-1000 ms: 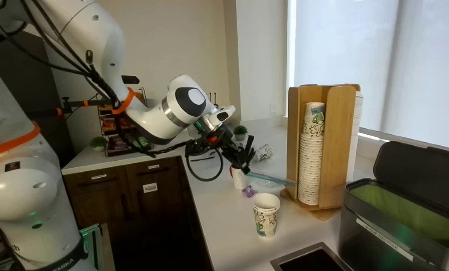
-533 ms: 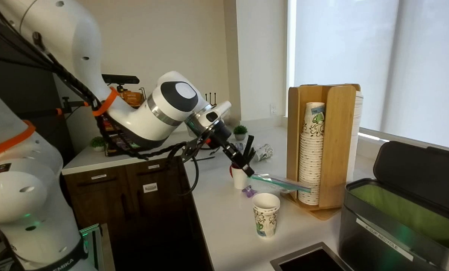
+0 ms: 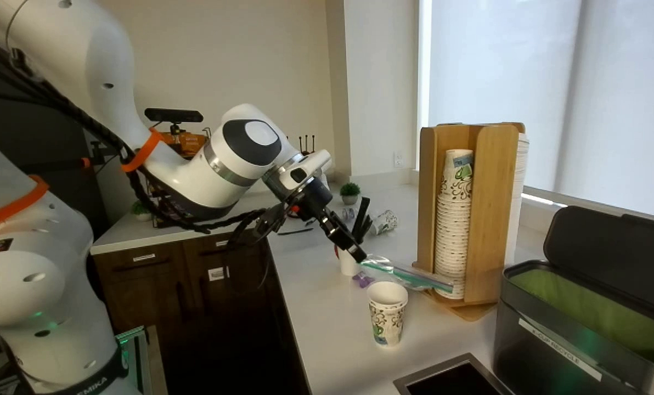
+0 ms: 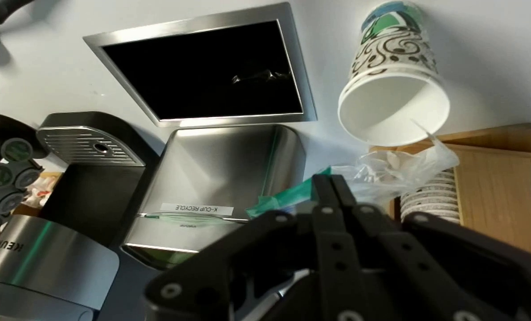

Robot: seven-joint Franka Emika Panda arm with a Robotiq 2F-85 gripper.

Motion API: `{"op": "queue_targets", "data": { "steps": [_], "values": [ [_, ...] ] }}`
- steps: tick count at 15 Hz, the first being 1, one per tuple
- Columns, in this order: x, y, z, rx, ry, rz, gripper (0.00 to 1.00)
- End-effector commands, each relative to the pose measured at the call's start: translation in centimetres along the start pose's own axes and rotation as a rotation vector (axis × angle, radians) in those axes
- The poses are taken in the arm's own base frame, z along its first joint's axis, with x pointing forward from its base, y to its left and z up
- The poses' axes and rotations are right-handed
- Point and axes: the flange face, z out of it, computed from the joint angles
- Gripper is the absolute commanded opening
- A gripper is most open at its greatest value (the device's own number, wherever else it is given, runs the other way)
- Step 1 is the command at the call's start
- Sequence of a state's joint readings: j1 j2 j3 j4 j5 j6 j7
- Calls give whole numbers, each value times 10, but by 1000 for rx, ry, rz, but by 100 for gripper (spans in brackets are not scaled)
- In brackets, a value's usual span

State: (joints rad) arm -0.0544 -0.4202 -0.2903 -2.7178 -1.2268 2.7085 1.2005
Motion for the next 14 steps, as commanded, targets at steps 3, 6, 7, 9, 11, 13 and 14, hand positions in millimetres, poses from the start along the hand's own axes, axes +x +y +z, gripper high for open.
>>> {"op": "queue_targets", "data": {
  "steps": [3,6,7,9,11,13,14],
  "values": [
    [3,15,-15,63,3,33,1],
    [12,35,-8,166,-53,14,1],
    [12,41,-5,222,-72,9,1],
    [8,55,-5,332,-95,-1,1],
    [14,55,6,265,-94,1,1],
    [19,63,0,289,-90,5,2],
    [20,63,-1,275,-84,3,1]
  ]
}}
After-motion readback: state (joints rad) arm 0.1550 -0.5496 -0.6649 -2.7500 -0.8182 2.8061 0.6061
